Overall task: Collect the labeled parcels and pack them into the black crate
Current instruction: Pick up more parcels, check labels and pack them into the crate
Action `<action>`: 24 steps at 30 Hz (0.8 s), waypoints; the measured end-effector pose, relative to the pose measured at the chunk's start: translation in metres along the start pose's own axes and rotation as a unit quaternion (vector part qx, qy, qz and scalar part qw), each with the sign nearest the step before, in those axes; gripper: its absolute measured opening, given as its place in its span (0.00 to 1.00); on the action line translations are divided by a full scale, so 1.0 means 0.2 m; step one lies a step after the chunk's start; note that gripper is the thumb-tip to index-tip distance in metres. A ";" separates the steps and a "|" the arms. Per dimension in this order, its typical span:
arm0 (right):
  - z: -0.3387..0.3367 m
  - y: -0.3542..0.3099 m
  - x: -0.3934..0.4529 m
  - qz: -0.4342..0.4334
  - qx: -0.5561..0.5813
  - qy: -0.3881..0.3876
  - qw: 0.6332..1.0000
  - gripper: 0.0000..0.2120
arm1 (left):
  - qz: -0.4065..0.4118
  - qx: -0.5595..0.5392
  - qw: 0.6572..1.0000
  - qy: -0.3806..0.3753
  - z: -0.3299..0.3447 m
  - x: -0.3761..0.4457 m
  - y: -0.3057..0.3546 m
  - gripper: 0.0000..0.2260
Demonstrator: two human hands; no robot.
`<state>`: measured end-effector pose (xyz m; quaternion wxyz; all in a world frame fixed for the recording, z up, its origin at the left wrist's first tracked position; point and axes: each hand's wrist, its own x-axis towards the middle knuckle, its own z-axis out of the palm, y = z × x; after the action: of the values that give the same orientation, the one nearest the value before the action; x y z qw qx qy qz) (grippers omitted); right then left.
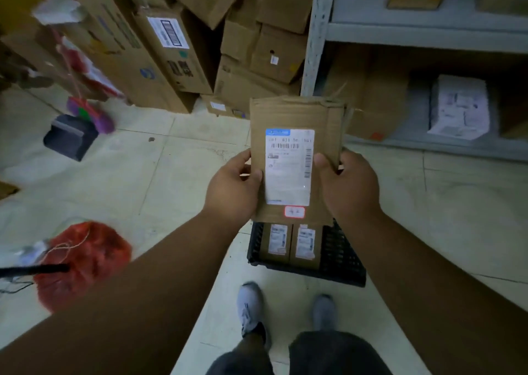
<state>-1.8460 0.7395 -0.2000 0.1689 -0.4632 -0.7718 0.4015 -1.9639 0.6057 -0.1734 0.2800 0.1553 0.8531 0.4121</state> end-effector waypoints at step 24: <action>1.61 2.02 0.01 0.263 -0.016 -0.067 0.962 0.10 | -0.105 0.192 0.946 -0.239 1.33 0.77 -2.16 0.29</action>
<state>-1.8162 0.6923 -0.7130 -0.0021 -0.6246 -0.6385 0.4496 -1.9398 0.5824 -0.7028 0.4820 0.2101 0.8355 0.1594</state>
